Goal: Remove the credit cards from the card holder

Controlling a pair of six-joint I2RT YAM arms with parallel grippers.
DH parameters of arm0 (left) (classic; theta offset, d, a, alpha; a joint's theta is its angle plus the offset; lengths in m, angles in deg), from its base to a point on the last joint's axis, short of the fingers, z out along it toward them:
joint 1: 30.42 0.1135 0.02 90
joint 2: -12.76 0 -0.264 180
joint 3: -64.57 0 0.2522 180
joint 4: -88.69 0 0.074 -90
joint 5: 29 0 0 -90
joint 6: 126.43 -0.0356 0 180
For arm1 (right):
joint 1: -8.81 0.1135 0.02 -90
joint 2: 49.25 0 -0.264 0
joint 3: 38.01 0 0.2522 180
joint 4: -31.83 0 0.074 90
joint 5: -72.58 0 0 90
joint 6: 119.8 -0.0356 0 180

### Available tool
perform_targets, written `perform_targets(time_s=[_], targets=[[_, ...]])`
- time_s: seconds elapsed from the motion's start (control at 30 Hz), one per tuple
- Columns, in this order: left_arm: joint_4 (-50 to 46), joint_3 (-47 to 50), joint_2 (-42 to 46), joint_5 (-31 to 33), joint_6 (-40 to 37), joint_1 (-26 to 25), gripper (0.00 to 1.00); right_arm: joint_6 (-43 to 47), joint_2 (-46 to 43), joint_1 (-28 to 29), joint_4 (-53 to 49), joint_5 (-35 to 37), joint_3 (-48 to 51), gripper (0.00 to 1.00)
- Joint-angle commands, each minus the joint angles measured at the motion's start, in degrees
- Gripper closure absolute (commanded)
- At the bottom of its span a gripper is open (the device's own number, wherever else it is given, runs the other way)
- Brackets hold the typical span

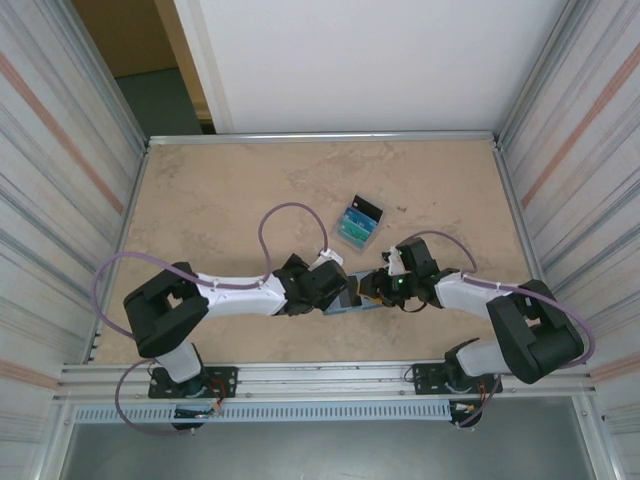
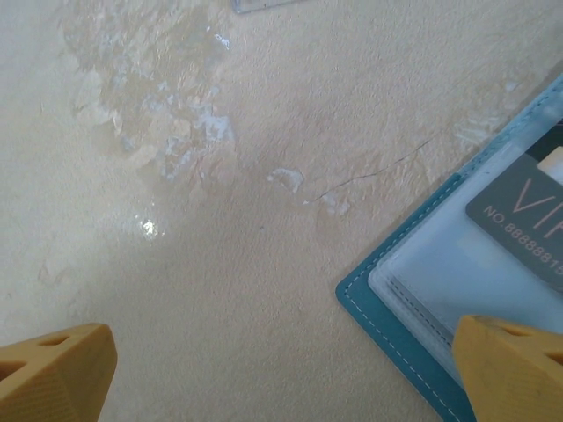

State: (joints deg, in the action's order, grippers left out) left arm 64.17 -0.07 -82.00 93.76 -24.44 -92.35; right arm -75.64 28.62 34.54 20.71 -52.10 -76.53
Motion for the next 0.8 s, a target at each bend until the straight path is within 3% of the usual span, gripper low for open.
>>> perform_targets(time_s=[0.0, 0.2, 0.77], targets=[[2.89, -0.02, 3.88, -2.56, -0.85, 0.59, 0.01, 1.01, -0.02, -0.34, -2.34, 1.04, -2.3, 0.68], [5.05, -0.13, 3.76, -8.0, 3.52, 0.67, 0.01, 1.49, 1.47, -0.4, -2.02, 0.53, -3.54, 0.72], [2.25, -0.08, -2.53, -8.44, 5.16, 3.04, 0.01, 2.56, 7.34, -0.42, -0.57, 0.17, -5.04, 0.75]])
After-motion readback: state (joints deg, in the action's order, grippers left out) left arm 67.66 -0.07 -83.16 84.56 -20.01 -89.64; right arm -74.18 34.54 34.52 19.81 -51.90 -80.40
